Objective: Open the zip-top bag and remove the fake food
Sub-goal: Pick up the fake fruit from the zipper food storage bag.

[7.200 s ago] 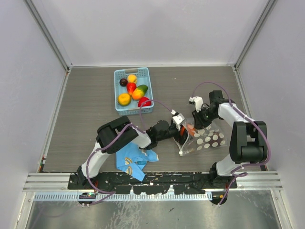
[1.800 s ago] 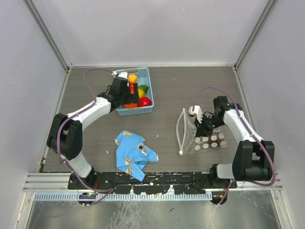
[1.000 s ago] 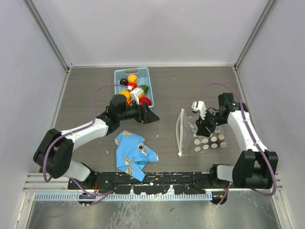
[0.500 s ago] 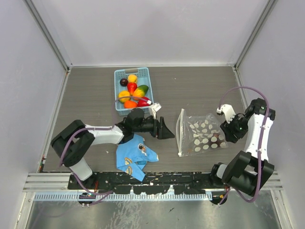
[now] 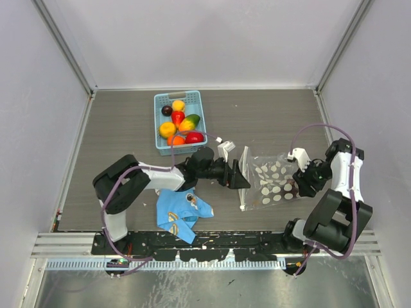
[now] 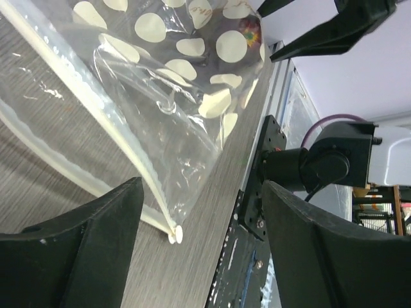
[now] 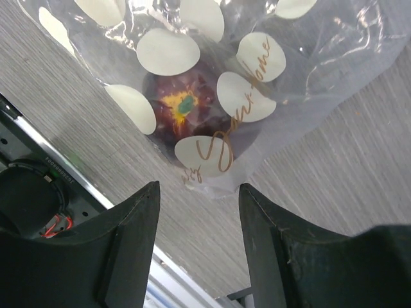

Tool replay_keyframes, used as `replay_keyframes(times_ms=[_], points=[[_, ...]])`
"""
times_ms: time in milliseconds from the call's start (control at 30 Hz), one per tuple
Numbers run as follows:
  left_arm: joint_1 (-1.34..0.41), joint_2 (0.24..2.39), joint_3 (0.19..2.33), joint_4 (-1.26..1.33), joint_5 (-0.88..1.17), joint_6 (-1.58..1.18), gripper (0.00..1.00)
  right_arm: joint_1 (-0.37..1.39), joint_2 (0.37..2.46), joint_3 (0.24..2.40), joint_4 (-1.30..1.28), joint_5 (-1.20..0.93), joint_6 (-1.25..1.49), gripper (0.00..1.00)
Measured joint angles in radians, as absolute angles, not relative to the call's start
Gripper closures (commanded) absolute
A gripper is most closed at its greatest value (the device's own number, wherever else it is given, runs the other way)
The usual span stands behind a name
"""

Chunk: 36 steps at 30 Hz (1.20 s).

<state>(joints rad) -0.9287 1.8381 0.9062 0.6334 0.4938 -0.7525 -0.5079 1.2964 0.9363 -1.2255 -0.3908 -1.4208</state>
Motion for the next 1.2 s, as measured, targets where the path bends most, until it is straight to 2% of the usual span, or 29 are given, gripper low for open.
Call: replay_keyframes(times_ms=[167, 233, 500, 600, 767, 1200], points=[[-0.938, 1.908, 0.997, 0.59, 0.494, -0.751, 0.43, -0.508, 1.306, 0.933, -1.214, -0.442, -1.474, 0.45], [-0.94, 1.932, 1.029, 0.571, 0.494, -0.751, 0.49, -0.508, 1.311, 0.929, -1.214, -0.462, -1.497, 0.48], [-0.943, 1.962, 1.092, 0.501, 0.506, -0.747, 0.68, -0.498, 1.323, 0.897, -1.211, -0.519, -1.548, 0.88], [-0.943, 1.962, 1.098, 0.496, 0.506, -0.747, 0.74, -0.496, 1.323, 0.891, -1.207, -0.533, -1.548, 0.99], [-0.943, 1.962, 1.098, 0.488, 0.511, -0.744, 0.83, -0.496, 1.323, 0.891, -1.206, -0.563, -1.538, 0.99], [-0.927, 1.893, 0.999, 0.546, 0.519, -0.746, 0.89, -0.533, 1.351, 0.982, -1.251, -0.698, -1.489, 0.99]])
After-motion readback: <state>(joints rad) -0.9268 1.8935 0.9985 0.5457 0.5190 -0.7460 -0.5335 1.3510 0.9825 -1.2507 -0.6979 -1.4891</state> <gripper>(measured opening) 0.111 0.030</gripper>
